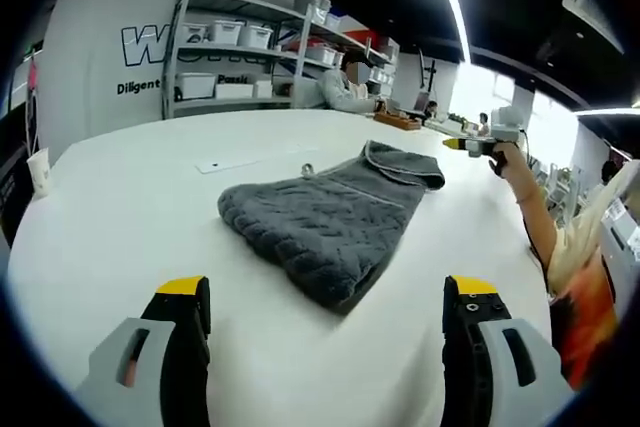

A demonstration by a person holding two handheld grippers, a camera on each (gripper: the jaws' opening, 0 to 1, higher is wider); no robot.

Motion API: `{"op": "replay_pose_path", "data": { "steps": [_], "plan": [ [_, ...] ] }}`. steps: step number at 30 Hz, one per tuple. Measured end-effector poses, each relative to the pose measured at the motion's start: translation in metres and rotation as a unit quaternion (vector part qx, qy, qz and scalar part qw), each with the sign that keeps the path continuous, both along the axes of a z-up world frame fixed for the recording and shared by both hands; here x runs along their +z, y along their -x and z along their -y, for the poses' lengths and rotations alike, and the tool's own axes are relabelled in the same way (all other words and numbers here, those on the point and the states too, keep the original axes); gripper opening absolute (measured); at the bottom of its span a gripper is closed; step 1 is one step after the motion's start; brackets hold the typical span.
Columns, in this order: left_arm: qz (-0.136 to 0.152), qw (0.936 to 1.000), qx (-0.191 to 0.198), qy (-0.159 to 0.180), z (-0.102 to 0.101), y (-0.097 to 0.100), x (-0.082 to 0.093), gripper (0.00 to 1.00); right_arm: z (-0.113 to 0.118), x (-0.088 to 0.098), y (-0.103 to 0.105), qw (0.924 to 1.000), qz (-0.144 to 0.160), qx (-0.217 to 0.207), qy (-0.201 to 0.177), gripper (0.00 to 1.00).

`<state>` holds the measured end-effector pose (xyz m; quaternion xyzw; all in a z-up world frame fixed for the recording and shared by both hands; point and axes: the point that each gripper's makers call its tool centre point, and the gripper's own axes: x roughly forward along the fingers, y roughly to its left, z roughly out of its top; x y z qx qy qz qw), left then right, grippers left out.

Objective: Open the folded towel by lifting each exposed corner and separating the folded layers until the towel lies flat within the target outline without major curled edges

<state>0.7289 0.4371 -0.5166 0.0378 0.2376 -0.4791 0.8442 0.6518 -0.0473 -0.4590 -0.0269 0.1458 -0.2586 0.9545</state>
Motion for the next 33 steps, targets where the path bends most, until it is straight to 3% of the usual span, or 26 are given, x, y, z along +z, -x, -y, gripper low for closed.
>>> {"op": "replay_pose_path", "data": {
  "steps": [3, 6, 9, 11, 14, 20, 27, 30, 33],
  "plan": [
    [-0.002, 1.0, -0.004, -0.004, 0.002, 0.001, -0.003, 0.95, -0.013, 0.001, -0.009, 0.9996, 0.002, 0.028, 0.001, 0.67],
    [-0.003, 1.0, -0.005, -0.006, 0.002, 0.002, -0.005, 0.95, -0.032, -0.004, -0.022, 0.9977, -0.014, 0.067, 0.005, 0.75],
    [0.01, 0.9999, 0.008, -0.004, 0.0, -0.004, -0.001, 0.94, -0.053, -0.017, -0.034, 0.9925, -0.053, 0.109, 0.011, 0.79],
    [0.013, 0.9999, 0.008, -0.001, 0.0, -0.004, 0.001, 0.95, -0.068, -0.025, -0.042, 0.9874, -0.074, 0.138, 0.019, 0.88],
    [0.007, 1.0, 0.003, 0.002, 0.002, -0.003, -0.001, 0.96, -0.098, -0.035, -0.056, 0.9752, -0.086, 0.203, 0.014, 0.99],
    [0.015, 0.9999, -0.008, 0.0, 0.01, -0.001, -0.002, 0.96, -0.142, -0.049, -0.07, 0.9531, -0.113, 0.278, 0.04, 0.99],
    [0.02, 0.9982, -0.057, 0.001, 0.03, 0.016, -0.003, 0.93, -0.186, -0.068, -0.074, 0.9247, -0.144, 0.348, 0.058, 0.99],
    [0.024, 0.9974, -0.065, 0.017, 0.035, 0.021, 0.005, 0.92, -0.205, -0.069, -0.075, 0.9123, -0.132, 0.385, 0.044, 0.99],
    [0.04, 0.997, -0.061, 0.026, 0.038, 0.022, 0.011, 0.89, -0.232, -0.067, -0.073, 0.892, -0.117, 0.435, 0.038, 0.99]
  ]
}}
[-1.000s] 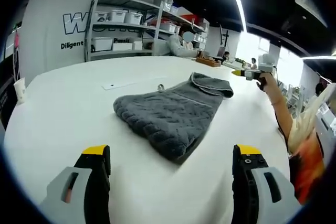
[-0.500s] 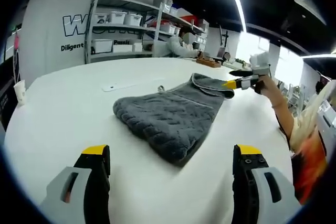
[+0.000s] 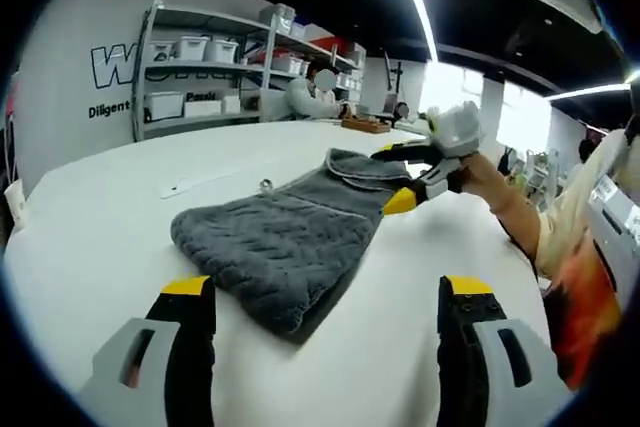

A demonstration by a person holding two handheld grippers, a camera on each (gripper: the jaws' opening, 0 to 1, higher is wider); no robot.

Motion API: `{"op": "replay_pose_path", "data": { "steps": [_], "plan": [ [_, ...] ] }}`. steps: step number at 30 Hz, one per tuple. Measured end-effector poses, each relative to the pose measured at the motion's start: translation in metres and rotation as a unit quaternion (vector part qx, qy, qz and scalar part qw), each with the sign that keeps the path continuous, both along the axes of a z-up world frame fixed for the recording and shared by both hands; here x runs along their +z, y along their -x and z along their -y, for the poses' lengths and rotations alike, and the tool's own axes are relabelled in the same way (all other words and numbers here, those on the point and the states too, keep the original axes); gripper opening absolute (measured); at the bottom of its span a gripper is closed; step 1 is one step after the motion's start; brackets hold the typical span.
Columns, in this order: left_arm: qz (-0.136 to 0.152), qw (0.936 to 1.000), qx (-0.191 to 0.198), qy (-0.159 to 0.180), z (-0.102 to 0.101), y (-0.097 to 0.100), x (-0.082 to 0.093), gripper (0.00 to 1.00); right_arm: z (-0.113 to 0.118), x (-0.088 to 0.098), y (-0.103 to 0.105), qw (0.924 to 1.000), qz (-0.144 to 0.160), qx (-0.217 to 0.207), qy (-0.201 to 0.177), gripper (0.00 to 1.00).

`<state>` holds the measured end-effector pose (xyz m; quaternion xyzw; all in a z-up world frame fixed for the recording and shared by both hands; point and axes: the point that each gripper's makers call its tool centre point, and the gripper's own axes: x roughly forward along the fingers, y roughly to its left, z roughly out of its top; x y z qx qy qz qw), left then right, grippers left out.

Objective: Open the folded towel by lifting each exposed corner and separating the folded layers until the towel lies flat within the target outline without major curled edges

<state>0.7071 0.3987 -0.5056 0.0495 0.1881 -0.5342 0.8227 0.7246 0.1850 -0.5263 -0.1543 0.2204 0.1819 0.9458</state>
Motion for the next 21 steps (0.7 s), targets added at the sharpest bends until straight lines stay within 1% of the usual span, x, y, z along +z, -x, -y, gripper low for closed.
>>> {"op": "replay_pose_path", "data": {
  "steps": [1, 2, 3, 4, 5, 6, 7, 8, 10, 12, 13, 15, 17, 18, 21],
  "plan": [
    [-0.005, 0.9999, -0.001, 0.009, 0.002, 0.001, 0.002, 0.89, -0.01, 0.001, 0.001, 0.9998, 0.003, 0.02, 0.003, 0.99],
    [-0.008, 0.9999, -0.002, 0.015, 0.002, 0.002, 0.003, 0.88, -0.015, 0.001, 0.002, 0.9995, 0.006, 0.03, 0.007, 0.99],
    [-0.026, 0.9989, -0.006, 0.038, 0.006, 0.006, 0.008, 0.87, -0.02, 0.001, 0.003, 0.9991, 0.008, 0.04, 0.01, 0.98],
    [-0.029, 0.9987, -0.012, 0.041, 0.007, 0.008, 0.007, 0.87, -0.029, 0.0, 0.004, 0.9977, 0.013, 0.063, 0.021, 0.95],
    [-0.031, 0.9986, -0.015, 0.04, 0.007, 0.009, 0.006, 0.87, -0.036, -0.001, 0.006, 0.9967, 0.012, 0.076, 0.028, 0.91],
    [-0.032, 0.9987, -0.016, 0.036, 0.008, 0.009, 0.004, 0.87, -0.041, -0.002, 0.006, 0.9959, 0.015, 0.083, 0.033, 0.86],
    [-0.032, 0.9989, -0.013, 0.031, 0.007, 0.008, 0.001, 0.87, -0.044, -0.002, 0.006, 0.9954, 0.019, 0.088, 0.035, 0.78],
    [-0.03, 0.9992, -0.009, 0.024, 0.007, 0.007, -0.002, 0.87, -0.051, -0.004, 0.007, 0.9945, 0.021, 0.096, 0.038, 0.72],
    [-0.033, 0.9993, -0.009, 0.018, 0.006, 0.007, -0.005, 0.88, -0.061, -0.005, 0.008, 0.993, 0.026, 0.11, 0.034, 0.61],
    [-0.036, 0.9991, -0.01, 0.018, 0.006, 0.007, -0.006, 0.88, -0.071, -0.007, 0.009, 0.9917, 0.026, 0.123, 0.025, 0.56],
    [-0.037, 0.9991, -0.011, 0.017, 0.006, 0.008, -0.005, 0.88, -0.077, -0.008, 0.01, 0.9901, 0.027, 0.136, 0.022, 0.51],
    [-0.033, 0.9993, -0.013, 0.012, 0.006, 0.009, -0.006, 0.88, -0.082, -0.01, 0.012, 0.9892, 0.026, 0.142, 0.023, 0.42],
    [-0.023, 0.9997, -0.01, -0.003, 0.005, 0.008, -0.008, 0.88, -0.09, -0.012, 0.012, 0.9872, 0.033, 0.154, 0.028, 0.32],
    [-0.02, 0.9997, -0.009, -0.007, 0.004, 0.007, -0.009, 0.88, -0.091, -0.012, 0.012, 0.9867, 0.034, 0.156, 0.03, 0.25],
    [-0.019, 0.9997, -0.008, -0.011, 0.003, 0.007, -0.01, 0.88, -0.098, -0.012, 0.014, 0.9848, 0.04, 0.167, 0.027, 0.1]
  ]
}}
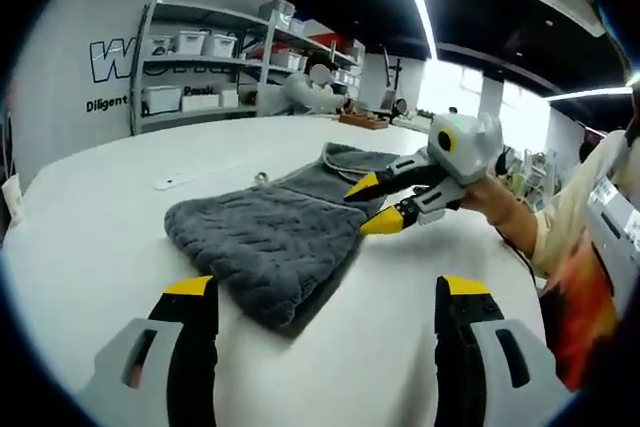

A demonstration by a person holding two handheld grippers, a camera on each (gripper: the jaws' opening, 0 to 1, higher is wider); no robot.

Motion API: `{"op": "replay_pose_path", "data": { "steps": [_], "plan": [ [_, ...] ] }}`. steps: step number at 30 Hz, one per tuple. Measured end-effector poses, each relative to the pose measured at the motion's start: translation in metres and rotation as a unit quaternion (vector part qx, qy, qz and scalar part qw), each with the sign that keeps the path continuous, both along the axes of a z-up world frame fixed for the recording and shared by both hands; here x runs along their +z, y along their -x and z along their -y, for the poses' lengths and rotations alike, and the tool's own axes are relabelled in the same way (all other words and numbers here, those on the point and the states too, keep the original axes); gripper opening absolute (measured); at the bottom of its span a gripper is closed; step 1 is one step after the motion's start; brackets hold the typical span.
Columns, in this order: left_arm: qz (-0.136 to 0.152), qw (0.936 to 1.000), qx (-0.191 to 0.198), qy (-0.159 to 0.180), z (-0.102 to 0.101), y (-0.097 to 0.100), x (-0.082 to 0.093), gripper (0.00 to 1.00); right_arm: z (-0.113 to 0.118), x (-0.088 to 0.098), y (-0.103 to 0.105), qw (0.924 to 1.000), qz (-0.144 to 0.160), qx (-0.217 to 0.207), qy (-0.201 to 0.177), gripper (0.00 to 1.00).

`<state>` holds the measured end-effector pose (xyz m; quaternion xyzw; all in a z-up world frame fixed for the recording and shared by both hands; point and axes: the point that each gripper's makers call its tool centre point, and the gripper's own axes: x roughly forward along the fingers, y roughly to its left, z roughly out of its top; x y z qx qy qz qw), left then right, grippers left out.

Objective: Open the folded towel by lifting each exposed corner and separating the folded layers until the towel lies flat within the target outline without major curled edges

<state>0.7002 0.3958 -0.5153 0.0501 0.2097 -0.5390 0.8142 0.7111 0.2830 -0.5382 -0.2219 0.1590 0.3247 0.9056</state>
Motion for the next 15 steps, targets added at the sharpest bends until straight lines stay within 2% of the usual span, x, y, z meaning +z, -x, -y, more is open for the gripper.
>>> {"op": "replay_pose_path", "data": {
  "steps": [2, 7, 10, 13, 15],
  "plan": [
    [-0.002, 1.0, -0.001, 0.002, 0.0, 0.001, 0.0, 0.88, -0.002, 0.001, -0.001, 1.0, 0.005, 0.001, -0.001, 0.05],
    [0.001, 1.0, 0.0, 0.001, -0.001, 0.0, 0.001, 0.88, -0.005, 0.003, -0.002, 0.9999, 0.015, 0.0, -0.004, 0.0],
    [0.007, 1.0, 0.005, -0.004, -0.002, -0.002, 0.001, 0.88, -0.011, 0.012, -0.003, 0.9992, 0.025, -0.004, -0.032, 0.0],
    [0.018, 0.9996, 0.015, -0.018, -0.005, -0.007, -0.001, 0.88, -0.02, 0.026, -0.003, 0.9956, 0.035, -0.005, -0.087, 0.0],
    [0.023, 0.9993, 0.018, -0.022, -0.006, -0.008, -0.002, 0.88, -0.025, 0.033, -0.001, 0.9935, 0.039, 0.002, -0.107, 0.0]
  ]
}}
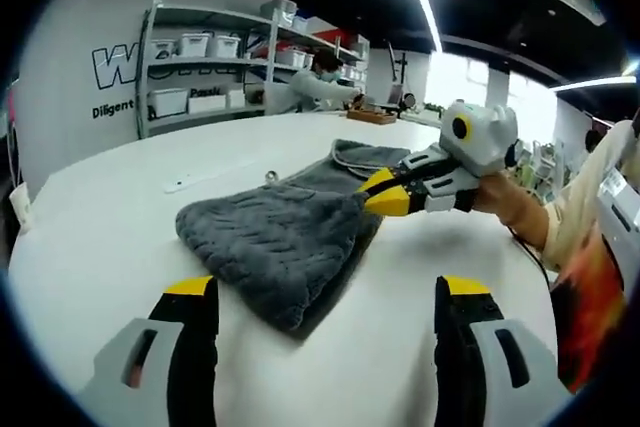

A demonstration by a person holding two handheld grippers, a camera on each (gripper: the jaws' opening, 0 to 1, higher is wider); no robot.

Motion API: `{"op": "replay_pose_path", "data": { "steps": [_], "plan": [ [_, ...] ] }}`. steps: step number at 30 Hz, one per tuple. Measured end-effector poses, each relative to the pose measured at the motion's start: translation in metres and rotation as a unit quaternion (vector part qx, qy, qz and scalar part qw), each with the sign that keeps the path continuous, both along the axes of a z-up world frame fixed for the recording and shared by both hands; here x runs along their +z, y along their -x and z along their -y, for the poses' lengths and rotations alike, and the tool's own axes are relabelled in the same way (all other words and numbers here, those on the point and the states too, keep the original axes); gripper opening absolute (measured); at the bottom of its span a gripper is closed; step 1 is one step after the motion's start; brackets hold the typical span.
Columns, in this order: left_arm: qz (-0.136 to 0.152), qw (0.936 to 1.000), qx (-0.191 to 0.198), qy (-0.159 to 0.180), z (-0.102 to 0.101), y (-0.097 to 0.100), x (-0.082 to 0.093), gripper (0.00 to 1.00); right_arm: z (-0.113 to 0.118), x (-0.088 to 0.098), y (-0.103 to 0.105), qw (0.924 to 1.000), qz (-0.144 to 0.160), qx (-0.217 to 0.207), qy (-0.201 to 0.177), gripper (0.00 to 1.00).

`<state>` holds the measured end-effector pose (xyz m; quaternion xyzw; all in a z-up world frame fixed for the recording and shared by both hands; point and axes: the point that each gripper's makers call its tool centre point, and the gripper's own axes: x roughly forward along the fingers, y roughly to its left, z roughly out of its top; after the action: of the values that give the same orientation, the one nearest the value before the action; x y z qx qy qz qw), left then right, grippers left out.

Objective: Open the folded towel by lifting each exposed corner and separating the folded layers until the towel lies flat within the target outline without major curled edges

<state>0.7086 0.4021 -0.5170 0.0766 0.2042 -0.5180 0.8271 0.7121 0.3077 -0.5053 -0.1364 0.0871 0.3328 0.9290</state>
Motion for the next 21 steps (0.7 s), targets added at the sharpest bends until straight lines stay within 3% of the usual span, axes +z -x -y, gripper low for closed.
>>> {"op": "replay_pose_path", "data": {
  "steps": [8, 13, 19, 21],
  "plan": [
    [0.031, 0.9991, 0.008, -0.027, -0.001, -0.006, -0.003, 0.87, -0.024, 0.021, 0.012, 0.9984, 0.034, 0.033, -0.03, 0.0],
    [0.057, 0.9983, -0.004, -0.011, 0.006, -0.005, 0.003, 0.84, -0.041, 0.033, 0.022, 0.9955, 0.056, 0.061, -0.046, 0.0],
    [0.078, 0.9969, -0.004, 0.005, 0.009, -0.006, 0.011, 0.75, -0.056, 0.025, 0.03, 0.9946, 0.051, 0.086, -0.026, 0.0],
    [0.081, 0.9967, -0.005, 0.006, 0.009, -0.006, 0.012, 0.67, -0.06, 0.023, 0.033, 0.9939, 0.048, 0.096, -0.023, 0.0]
  ]
}}
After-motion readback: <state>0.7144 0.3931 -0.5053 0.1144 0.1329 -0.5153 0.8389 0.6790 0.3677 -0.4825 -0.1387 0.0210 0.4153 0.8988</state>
